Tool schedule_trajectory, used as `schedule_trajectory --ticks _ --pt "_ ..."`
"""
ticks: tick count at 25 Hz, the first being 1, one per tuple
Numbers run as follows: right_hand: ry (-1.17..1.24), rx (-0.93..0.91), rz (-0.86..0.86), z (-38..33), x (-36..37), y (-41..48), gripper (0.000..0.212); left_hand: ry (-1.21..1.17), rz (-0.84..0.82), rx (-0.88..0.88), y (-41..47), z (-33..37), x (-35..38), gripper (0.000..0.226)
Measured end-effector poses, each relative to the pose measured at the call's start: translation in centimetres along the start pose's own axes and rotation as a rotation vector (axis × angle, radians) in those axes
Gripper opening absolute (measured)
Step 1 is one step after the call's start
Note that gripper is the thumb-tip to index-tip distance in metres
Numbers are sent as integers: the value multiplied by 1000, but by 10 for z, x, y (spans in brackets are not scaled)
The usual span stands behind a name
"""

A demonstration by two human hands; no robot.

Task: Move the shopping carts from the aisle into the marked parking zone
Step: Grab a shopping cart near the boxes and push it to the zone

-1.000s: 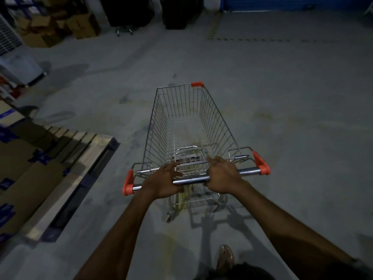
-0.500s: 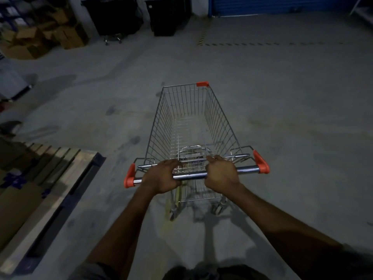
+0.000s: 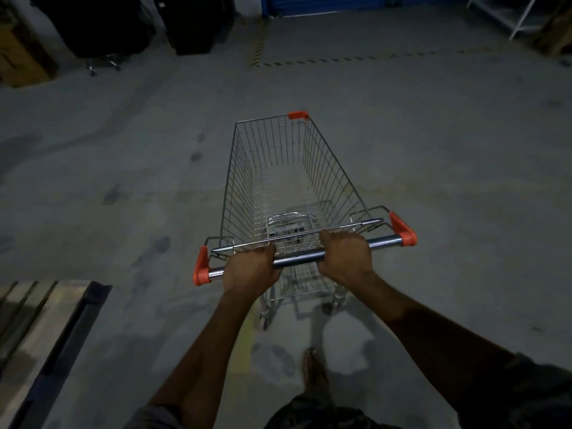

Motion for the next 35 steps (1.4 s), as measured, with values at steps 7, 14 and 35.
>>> schedule_trajectory --ticks 7,14,35 --pt "-147 144 -88 63 -15 128 19 39 -21 44 159 3 -2 34" --pt "-149 264 -101 129 -20 229 17 22 -2 95 291 14 -3 28" --pt "203 80 41 360 -54 509 40 -150 14 55 646 74 2 45"
Point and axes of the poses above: each hand's wrist, its own y-axis towards the middle knuckle, its own x-axis out of the palm, z = x × y, the point moved 8 cm from there along y, towards the middle knuckle, and after that the axes turned 9 degrees about y, right-handed, at the moved point
